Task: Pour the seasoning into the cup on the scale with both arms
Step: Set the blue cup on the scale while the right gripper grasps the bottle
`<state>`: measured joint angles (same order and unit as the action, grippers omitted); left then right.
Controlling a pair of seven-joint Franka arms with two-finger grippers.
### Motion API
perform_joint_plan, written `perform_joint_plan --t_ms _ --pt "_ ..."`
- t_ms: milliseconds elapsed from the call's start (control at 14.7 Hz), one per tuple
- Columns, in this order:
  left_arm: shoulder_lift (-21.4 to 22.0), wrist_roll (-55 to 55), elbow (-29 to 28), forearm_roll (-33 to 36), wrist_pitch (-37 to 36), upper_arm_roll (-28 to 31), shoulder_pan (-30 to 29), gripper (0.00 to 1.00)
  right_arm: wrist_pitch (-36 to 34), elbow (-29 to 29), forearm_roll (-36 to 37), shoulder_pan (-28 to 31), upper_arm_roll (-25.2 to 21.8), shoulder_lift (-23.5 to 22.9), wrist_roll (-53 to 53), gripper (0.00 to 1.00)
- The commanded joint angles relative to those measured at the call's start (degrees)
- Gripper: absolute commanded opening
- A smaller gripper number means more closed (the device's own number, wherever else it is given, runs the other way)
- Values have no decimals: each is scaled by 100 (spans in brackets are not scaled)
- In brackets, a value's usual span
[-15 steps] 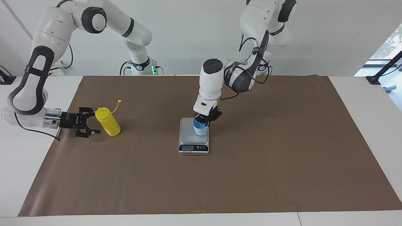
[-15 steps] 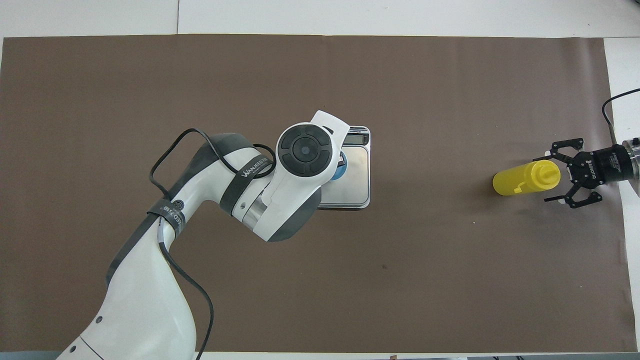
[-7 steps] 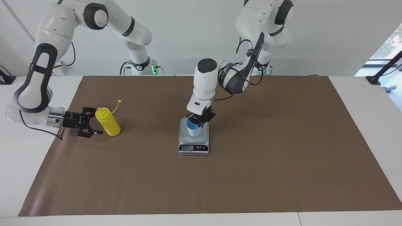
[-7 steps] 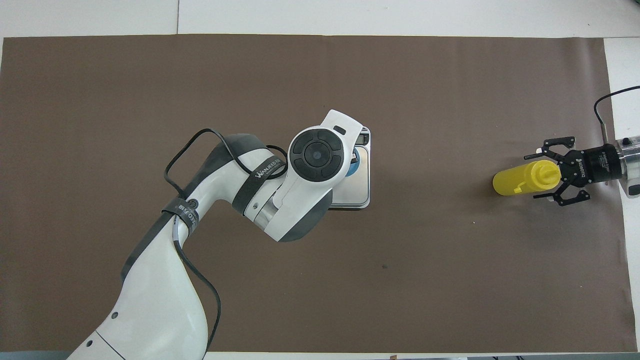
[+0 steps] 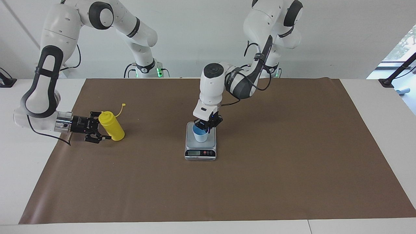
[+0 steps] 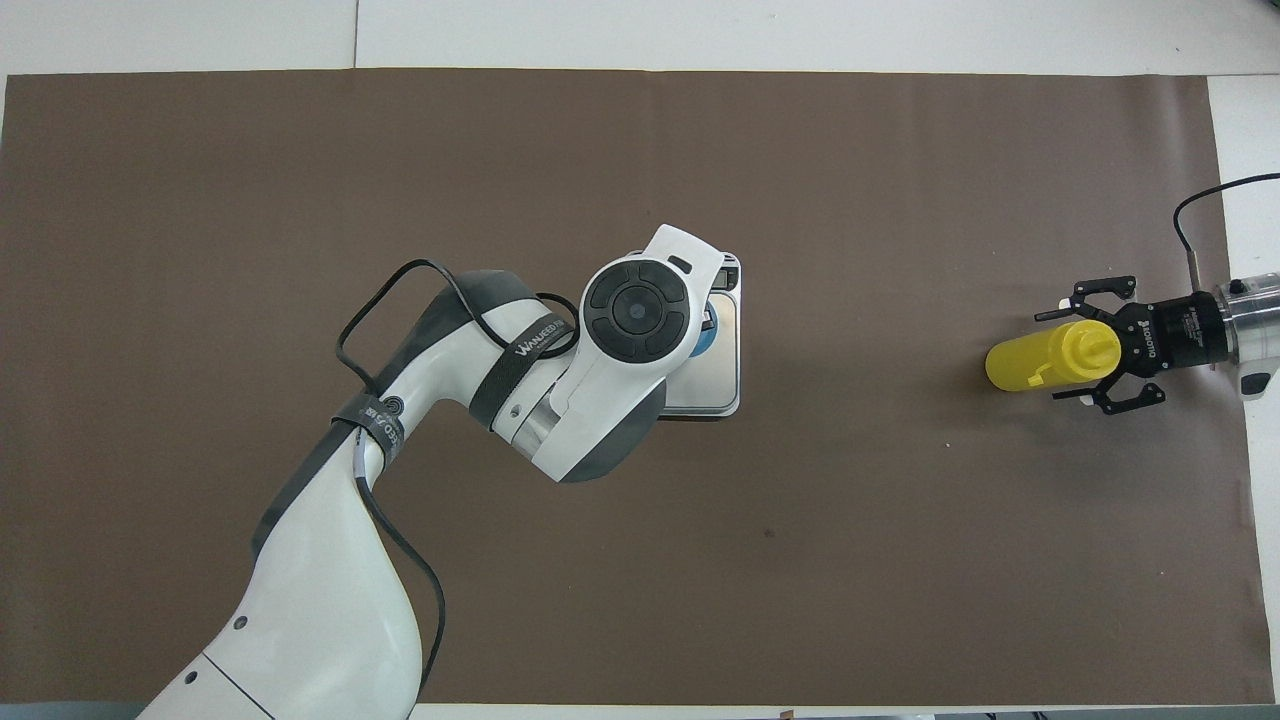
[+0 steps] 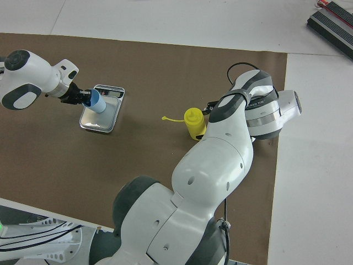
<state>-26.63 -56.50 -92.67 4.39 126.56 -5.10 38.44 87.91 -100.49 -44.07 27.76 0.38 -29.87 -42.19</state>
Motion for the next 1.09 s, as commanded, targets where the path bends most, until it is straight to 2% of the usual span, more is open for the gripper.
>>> perform_joint_plan --t_ms 0,136,341,409,478,546,751,1024 --pt "35 -63 -102 114 71 79 85 100 156 -226 -285 -7 14 165 89 100" --pt "131 -62 -120 114 53 71 76 100 156 -226 -304 -7 14 165 36 99" --pt "604 -45 -347 105 9 71 15 100 148 -226 -347 -16 14 165 27 75" --pt "876 -45 -531 105 -17 71 -38 100 148 -226 -356 -16 14 165 27 52" --pt "1070 -36 -698 105 -96 71 -90 100 148 -226 -356 -16 14 165 27 20" --pt "1238 42 -822 105 -201 71 -169 100 156 -226 -356 -16 14 165 27 0" --pt "1634 779 -1261 105 -412 71 -582 100 156 -200 -356 -16 14 165 36 0" --pt "1749 1526 -1429 105 -553 79 -1232 100 262 -182 -453 -122 23 322 1 0"
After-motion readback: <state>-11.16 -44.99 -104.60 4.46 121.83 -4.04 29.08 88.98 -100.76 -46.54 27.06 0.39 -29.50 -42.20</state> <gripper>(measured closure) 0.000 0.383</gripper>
